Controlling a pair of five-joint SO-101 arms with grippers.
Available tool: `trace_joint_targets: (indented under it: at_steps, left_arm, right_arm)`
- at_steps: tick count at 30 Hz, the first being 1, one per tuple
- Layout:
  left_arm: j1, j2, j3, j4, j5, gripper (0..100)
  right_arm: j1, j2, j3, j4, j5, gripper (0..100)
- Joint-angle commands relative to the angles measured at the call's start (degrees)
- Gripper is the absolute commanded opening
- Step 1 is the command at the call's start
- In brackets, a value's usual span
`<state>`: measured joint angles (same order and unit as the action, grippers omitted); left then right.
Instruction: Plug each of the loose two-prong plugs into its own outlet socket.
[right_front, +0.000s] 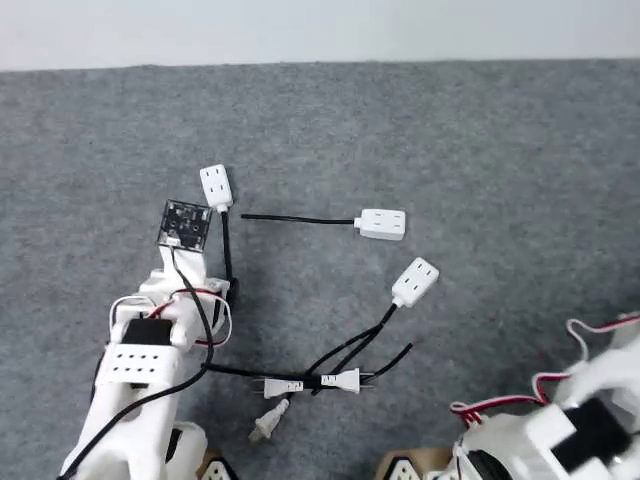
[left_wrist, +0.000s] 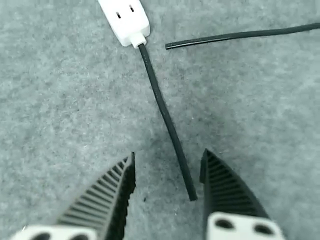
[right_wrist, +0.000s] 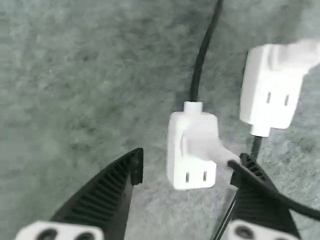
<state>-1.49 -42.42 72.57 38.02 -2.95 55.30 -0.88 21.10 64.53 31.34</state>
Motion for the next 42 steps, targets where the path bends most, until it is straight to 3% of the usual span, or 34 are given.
trace_joint_targets:
  at_steps: [1, 6, 11, 16, 23, 30, 36, 42]
  left_arm:
    - [0.79, -1.58, 0.22, 0.62, -4.92, 21]
    - [2.81, -2.2, -1.19, 6.42, -8.44, 18]
    - [2.9, -10.81, -4.0, 16.53, -2.11, 15]
    - [5.71, -22.33, -1.63, 22.33, -2.37, 18]
    - [7.38, -21.36, -0.4, 18.29, -2.37, 20]
    - [18.11, -5.1, -9.27, 15.21, -2.11, 20]
    - [27.16, 8.88, -17.71, 7.03, -2.02, 20]
    - [33.93, 23.47, -23.34, -2.64, -1.93, 20]
  right_arm:
    - [-2.59, -0.13, -5.8, 5.58, -0.97, 22.0]
    - [-6.29, -0.22, -5.89, 9.36, -1.41, 15.7]
    - [-10.24, -0.22, -3.43, 10.07, -2.02, 15.2]
    - [-14.73, -2.24, -0.35, 9.63, -5.63, 8.1]
    - [-18.24, -13.93, 4.57, 10.07, -12.13, 0.9]
    - [-22.11, -24.84, 16.7, 8.92, -17.14, 1.7]
    - [-23.43, -28.35, 29.8, -3.91, -25.32, 9.6]
    - [-23.16, -28.35, 33.23, -9.45, -26.02, 10.7]
